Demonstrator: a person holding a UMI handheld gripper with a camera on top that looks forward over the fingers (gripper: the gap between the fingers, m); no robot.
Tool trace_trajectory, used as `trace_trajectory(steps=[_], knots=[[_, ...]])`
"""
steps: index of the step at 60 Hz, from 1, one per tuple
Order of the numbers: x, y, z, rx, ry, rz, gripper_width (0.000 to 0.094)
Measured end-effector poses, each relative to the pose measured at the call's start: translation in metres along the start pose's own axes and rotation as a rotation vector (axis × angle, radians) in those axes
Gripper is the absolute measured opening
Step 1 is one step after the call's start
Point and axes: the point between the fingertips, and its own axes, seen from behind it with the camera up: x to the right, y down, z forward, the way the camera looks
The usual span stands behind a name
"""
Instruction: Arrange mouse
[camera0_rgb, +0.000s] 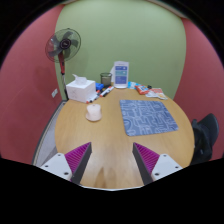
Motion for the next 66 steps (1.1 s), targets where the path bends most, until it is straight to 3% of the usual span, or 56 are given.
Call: trace_trajectory(steps=[19, 32, 36, 39, 41, 58, 66], knots=[[-0.076, -0.085, 0.167, 0.057, -0.067, -0.042, 0.084], [-0.088, -0.096, 0.23, 0.025, -0.082, -0.038, 0.0794], [-0.091, -0.09, 0.239, 0.006, -0.087, -0.037, 0.0748], [-0.093, -0.094, 0.242, 0.021, -0.096, -0.031, 0.0661], [-0.092, -0.096, 0.243, 0.03, -0.09, -0.043, 0.053], [-0.096, -0.102, 0.233, 0.037, -0.121, -0.056, 0.0378], [-0.106, -0.166, 0.178, 0.171, -0.205, -0.052, 0.0381]])
